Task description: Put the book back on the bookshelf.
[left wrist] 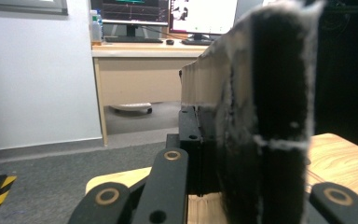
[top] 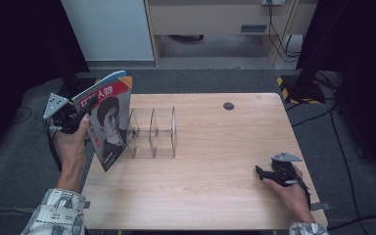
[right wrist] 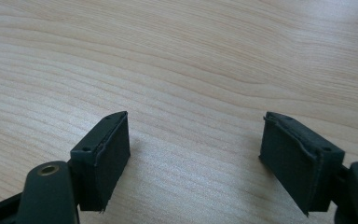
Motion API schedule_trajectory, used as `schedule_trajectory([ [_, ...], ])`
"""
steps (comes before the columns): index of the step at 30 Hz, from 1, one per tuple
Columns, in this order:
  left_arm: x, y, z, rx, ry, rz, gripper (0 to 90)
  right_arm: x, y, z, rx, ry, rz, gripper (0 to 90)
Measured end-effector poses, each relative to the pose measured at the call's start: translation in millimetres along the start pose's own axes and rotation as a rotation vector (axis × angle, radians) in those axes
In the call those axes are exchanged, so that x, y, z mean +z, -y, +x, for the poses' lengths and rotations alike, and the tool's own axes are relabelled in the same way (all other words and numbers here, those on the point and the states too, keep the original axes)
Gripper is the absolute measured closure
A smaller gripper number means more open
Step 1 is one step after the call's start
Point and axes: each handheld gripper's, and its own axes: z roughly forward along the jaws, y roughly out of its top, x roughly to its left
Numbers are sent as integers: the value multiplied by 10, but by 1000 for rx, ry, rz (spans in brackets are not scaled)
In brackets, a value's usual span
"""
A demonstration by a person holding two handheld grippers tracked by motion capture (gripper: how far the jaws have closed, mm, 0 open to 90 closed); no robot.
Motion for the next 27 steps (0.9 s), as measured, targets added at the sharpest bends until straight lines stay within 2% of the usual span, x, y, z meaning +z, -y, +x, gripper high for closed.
schedule_trajectory([
  [7,3,17,-28,11,10,-18,865,-1,0,2,1,-1,1,240],
  [11,-16,23,6,-17,13,-42,865,-1,-1,2,1,-1,1,240],
  [19,-9,120,49,-42,20,-59,865,-1,0,2,-2,-6,0,246],
  [27,-6,222,51,-50,12,-63,865,-2,0,4,-1,-6,0,246],
])
